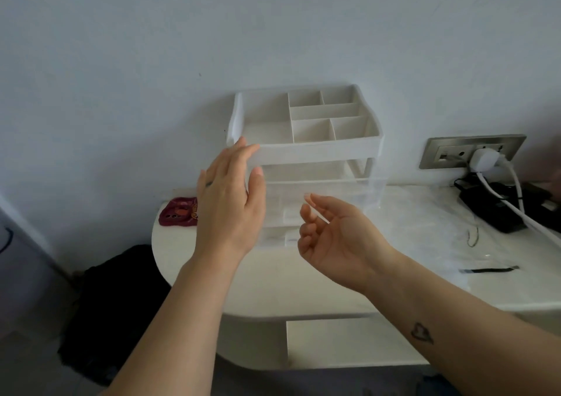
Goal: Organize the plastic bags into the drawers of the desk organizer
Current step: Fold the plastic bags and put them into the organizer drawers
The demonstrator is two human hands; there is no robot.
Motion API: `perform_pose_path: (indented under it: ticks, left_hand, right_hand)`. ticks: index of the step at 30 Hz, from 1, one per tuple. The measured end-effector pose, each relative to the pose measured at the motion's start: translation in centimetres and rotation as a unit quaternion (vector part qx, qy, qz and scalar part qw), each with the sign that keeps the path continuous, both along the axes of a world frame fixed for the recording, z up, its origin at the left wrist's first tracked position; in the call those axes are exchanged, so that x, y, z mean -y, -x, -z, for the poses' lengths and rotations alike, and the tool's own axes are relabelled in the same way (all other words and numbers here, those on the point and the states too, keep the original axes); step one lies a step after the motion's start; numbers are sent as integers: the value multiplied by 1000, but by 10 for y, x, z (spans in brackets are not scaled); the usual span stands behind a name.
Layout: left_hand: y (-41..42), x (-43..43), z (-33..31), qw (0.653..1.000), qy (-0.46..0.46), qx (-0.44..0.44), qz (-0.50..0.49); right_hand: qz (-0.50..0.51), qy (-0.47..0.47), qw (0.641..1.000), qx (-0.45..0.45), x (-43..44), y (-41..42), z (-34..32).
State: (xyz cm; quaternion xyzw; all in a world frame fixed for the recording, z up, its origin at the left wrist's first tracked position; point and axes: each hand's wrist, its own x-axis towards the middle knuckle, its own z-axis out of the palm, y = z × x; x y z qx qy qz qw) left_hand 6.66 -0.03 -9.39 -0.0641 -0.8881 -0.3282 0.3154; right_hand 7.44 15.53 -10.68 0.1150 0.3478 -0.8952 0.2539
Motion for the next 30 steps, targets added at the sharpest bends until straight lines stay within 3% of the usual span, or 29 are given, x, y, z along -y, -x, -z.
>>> perform_pose_path:
  ticks: [5,7,9,11,14,17,18,23,26,28,30]
  left_hand:
    - [-17,-1,-1,995,64,63,31]
    - [-24,2,-2,993,74,71,51]
    - [-29,5,-3,994,72,60,61]
    - [-36,4,-4,994,72,47,70]
    - [-44,2,-5,994,62,46,75]
    - [-47,3,-5,993,79,54,75]
    - [-47,3,-5,992,85,60,75]
    - [-49,3,-3,991,96,68,67]
    - [-50,3,-1,992,98,52,65]
    - [-51,0,1,992,111,23,59]
    - [-51,-1,4,989,135,-6,59]
  right_hand:
    - [-44,-66,997,-6,-11,-25,-4]
    - [-95,-136,985,-46,-22,-30,-11]
    - [-143,-236,952,-134,-38,-31,-22]
    - [-138,-386,870,-273,-56,-35,-37]
    - [10,-570,695,-438,-75,-39,-49]
    - [82,-664,549,-501,-81,-40,-40]
    - [84,-681,520,-509,-82,-39,-35]
    - [180,-627,533,-538,-98,-36,-21]
    - [265,-644,574,-430,-126,-21,-10]
    - [144,-750,563,-316,-149,-8,8]
    - [-34,-825,516,-229,-162,1,30]
